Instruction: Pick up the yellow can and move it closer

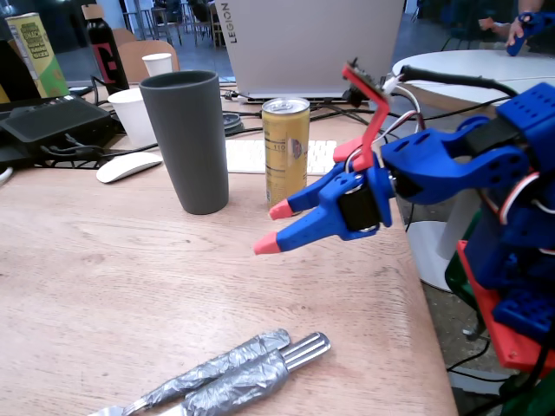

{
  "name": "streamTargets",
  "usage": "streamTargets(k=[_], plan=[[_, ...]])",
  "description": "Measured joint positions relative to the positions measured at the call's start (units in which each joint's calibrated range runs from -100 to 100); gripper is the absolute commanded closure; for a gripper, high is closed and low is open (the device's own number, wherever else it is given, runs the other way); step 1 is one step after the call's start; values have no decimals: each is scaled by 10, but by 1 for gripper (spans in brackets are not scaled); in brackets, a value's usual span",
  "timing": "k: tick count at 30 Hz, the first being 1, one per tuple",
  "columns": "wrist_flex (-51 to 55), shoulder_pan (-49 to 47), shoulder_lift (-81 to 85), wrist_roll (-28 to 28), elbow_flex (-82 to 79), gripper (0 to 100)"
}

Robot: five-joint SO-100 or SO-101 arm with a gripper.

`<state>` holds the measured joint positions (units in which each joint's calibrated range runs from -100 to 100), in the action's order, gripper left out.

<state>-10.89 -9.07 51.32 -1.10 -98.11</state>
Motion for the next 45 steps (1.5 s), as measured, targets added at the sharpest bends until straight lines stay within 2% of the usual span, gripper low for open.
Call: streamTargets(k=[6,9,12,16,21,23,29,32,36,42,45], plan=[[-358,0,-254,14,2,71],[-500,0,-380,25,-1,71],[-599,0,-435,26,-5,71],[-616,22,-438,26,-5,71],[-616,191,-438,26,-5,71],[-616,227,-438,26,-5,71],[-619,225,-438,29,-5,71],[-654,222,-389,46,-4,71],[-673,143,-327,50,-3,71],[-673,156,-203,50,-3,72],[-618,166,-163,50,-3,71]])
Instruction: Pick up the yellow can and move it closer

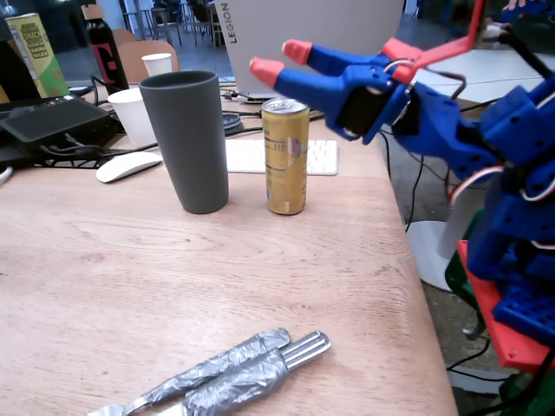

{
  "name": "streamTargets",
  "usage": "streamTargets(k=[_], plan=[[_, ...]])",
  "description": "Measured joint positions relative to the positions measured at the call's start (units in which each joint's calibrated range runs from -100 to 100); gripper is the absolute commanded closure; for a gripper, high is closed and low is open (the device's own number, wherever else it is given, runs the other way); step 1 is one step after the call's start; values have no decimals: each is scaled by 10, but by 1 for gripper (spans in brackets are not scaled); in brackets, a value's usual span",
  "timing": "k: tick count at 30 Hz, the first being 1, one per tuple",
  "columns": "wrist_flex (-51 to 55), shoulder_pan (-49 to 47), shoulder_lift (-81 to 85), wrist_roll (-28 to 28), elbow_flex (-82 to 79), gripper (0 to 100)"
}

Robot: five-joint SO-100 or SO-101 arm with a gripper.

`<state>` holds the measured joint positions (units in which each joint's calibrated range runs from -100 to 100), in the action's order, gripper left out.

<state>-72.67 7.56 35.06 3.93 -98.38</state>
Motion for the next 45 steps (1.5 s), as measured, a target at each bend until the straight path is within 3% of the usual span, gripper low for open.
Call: streamTargets(k=[6,10,17,20,24,35,40,45], plan=[[201,87,42,0,0,71],[210,175,31,0,0,70],[210,178,9,32,0,39],[210,198,-26,31,0,39],[210,303,-112,31,0,40],[211,286,-238,31,106,40],[211,194,-277,31,156,40],[211,189,-310,31,196,40]])
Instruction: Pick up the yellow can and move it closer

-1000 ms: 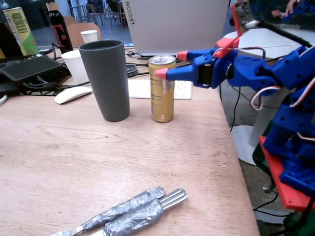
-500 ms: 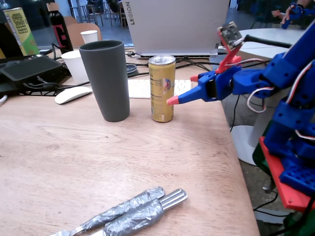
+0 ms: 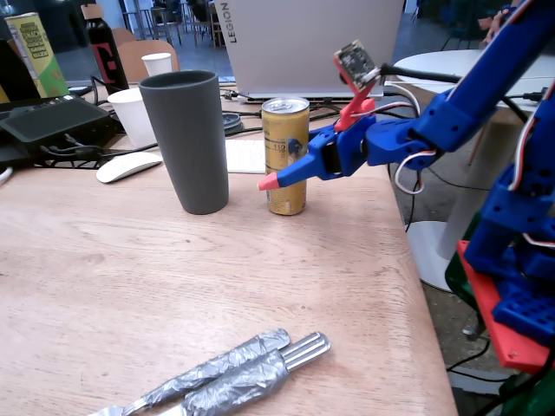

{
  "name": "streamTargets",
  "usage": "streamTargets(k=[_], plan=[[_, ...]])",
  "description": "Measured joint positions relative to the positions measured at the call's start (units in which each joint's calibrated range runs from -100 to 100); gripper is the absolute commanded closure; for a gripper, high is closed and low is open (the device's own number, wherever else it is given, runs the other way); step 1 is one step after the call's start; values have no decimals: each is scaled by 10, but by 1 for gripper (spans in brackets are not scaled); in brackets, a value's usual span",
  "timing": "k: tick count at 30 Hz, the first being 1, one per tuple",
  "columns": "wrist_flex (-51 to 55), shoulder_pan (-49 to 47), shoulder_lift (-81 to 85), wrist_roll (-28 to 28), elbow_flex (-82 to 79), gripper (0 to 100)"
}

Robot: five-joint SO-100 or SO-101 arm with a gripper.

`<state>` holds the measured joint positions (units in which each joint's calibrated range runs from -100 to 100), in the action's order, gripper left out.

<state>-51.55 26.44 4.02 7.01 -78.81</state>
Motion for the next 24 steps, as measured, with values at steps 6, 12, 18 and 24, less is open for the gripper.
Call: streamTargets(k=[6,12,18,24], plan=[[0,-3,-35,0,42,40],[0,-13,-77,1,96,40],[0,-14,-83,3,105,62],[0,-21,-83,3,109,74]])
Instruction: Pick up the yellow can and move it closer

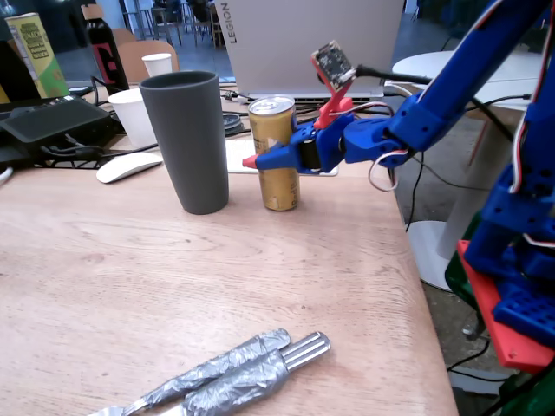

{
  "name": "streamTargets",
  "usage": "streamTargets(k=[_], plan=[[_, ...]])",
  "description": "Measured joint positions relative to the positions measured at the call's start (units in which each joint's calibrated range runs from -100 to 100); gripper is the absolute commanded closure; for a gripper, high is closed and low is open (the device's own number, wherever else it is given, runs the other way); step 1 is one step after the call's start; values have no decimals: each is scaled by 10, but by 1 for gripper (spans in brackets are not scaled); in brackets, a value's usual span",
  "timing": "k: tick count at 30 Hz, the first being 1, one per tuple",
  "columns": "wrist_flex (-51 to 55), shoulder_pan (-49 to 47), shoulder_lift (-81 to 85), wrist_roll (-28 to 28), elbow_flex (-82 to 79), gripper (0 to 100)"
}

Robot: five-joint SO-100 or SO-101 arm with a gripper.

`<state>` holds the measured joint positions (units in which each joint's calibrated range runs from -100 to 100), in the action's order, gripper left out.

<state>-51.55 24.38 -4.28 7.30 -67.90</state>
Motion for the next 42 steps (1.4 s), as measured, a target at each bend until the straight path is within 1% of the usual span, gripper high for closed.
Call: streamTargets(k=[8,11,14,20,23,26,30,32,36,38,40,42], plan=[[-1,-3,3,-1,0,74],[2,-55,50,0,-32,74],[2,-110,134,0,-93,74],[2,-184,265,-1,-107,74],[2,-255,304,-2,-108,74],[2,-335,344,-2,-149,75],[5,-342,388,-2,-190,75],[29,-342,405,-2,-190,74],[185,-332,470,-2,-191,75],[243,-332,509,-6,-191,75],[271,-332,534,-29,-191,75],[273,-332,552,-63,-191,74]])
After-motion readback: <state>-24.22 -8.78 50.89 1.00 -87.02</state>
